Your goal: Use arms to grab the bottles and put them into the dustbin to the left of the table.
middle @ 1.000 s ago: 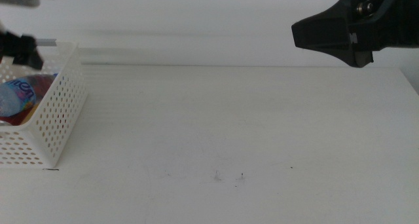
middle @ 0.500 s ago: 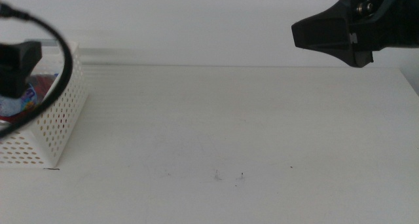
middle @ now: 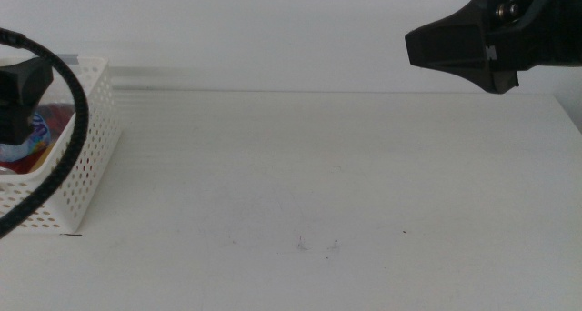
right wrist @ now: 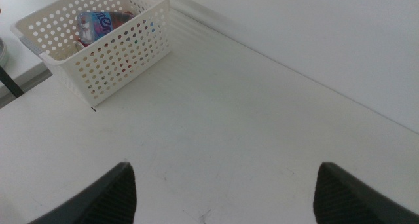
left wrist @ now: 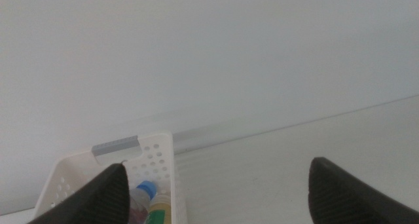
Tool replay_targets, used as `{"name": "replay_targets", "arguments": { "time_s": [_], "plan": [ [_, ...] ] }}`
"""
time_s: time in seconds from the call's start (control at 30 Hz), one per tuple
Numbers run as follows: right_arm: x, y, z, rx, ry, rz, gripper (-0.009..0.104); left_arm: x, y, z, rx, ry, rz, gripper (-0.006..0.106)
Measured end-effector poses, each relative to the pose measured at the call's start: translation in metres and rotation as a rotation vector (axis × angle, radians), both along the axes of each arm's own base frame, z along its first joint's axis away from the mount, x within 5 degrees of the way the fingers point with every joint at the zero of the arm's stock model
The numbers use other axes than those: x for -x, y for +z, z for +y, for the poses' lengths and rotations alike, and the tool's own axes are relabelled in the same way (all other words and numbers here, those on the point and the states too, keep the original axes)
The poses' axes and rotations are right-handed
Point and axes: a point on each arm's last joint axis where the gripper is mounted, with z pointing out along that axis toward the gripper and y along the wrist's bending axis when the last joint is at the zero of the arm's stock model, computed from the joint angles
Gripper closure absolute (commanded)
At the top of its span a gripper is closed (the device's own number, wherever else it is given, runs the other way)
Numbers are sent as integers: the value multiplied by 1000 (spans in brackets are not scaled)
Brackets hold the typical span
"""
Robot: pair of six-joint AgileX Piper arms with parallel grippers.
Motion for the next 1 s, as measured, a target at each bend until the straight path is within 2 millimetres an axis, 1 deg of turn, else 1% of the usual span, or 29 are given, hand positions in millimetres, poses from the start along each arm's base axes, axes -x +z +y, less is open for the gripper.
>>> {"name": "replay_targets", "arguments": {
  "time_s": [0.3,0.4,0.47,0.53,0.57,0.63,0.67,0.73,0.8,0.83,0.93,1.0],
  "plan": [
    [0,1,0,-8,-2,-8,18,0,-1,0,0,1,2,7],
    [-5,0,-7,-3,-52,-128,18,0,-2,0,-3,-4,15,7],
    [-7,-7,-20,17,-116,-209,18,5,-5,-1,-8,-10,26,7],
    [-7,-19,-38,39,-189,-236,18,16,-13,0,-10,-13,25,7],
    [-5,-28,-49,53,-232,-231,18,23,-18,0,-10,-13,23,7],
    [0,-48,-68,79,-314,-207,18,41,-28,0,-6,-15,-3,7],
    [3,-60,-79,84,-363,-197,18,51,-32,1,-5,-15,-27,7],
    [11,-86,-96,81,-450,-196,18,68,-45,1,-3,-15,-57,7],
    [25,-110,-111,66,-532,-231,18,79,-60,2,-2,-10,-82,7],
    [34,-117,-116,56,-561,-258,18,84,-69,3,-3,-5,-98,7],
    [64,-148,-122,33,-600,-324,18,93,-96,5,1,15,-134,7],
    [85,-167,-124,13,-607,-368,18,97,-110,6,5,24,-160,7]
  ]
}}
